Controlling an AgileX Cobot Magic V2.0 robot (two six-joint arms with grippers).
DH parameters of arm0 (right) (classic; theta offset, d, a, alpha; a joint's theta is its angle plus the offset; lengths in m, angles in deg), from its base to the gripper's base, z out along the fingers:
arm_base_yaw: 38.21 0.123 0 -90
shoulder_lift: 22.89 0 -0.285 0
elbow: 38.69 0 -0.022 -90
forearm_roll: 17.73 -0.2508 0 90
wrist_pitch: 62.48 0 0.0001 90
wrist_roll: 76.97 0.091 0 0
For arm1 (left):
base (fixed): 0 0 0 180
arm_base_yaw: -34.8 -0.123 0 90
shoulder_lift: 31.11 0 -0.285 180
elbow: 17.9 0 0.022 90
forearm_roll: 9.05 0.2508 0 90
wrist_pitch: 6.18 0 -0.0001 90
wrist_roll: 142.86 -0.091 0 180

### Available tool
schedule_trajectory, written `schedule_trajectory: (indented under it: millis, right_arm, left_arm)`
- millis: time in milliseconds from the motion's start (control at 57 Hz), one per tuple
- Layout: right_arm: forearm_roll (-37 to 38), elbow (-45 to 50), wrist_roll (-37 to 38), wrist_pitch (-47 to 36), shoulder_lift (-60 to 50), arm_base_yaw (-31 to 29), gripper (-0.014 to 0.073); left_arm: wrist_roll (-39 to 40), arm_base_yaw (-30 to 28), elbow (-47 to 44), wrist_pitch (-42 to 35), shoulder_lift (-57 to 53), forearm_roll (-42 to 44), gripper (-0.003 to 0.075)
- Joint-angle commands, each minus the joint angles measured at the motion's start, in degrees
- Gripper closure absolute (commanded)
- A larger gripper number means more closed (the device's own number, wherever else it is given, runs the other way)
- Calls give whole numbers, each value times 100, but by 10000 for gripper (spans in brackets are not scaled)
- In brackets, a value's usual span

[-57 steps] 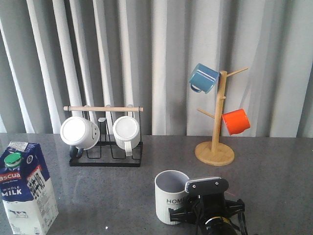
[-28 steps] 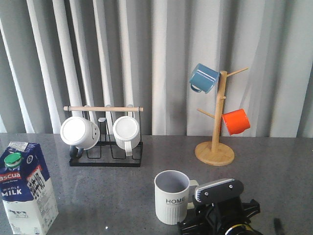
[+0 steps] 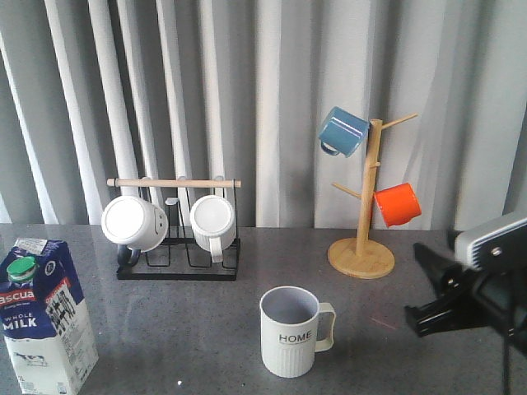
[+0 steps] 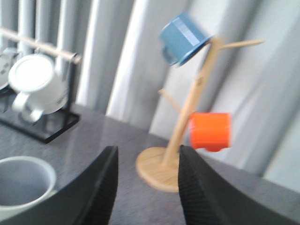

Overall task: Place milk next to cup
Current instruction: 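Open the right gripper and withdraw it from the mug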

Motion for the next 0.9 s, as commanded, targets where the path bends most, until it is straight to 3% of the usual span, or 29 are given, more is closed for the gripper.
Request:
schedule_trajectory:
  millis: [0,140,298,878]
  right_arm:
    - [525,-432,572,395,-523,-461,303]
    - [916,-742,1236,1246,-996,-991,363]
    - [1072,-721,1254,1458,-1419,-1177,610]
    - [1030,-721,1214,1611,-1594,-1177,602]
  left_arm:
    - [68,4,197,-440,-35,-29,164]
    - [68,4,197,-440,-35,-29,164]
    - [68,4,197,-440,-35,-29,164]
    - [68,4,197,-440,-35,-29,164]
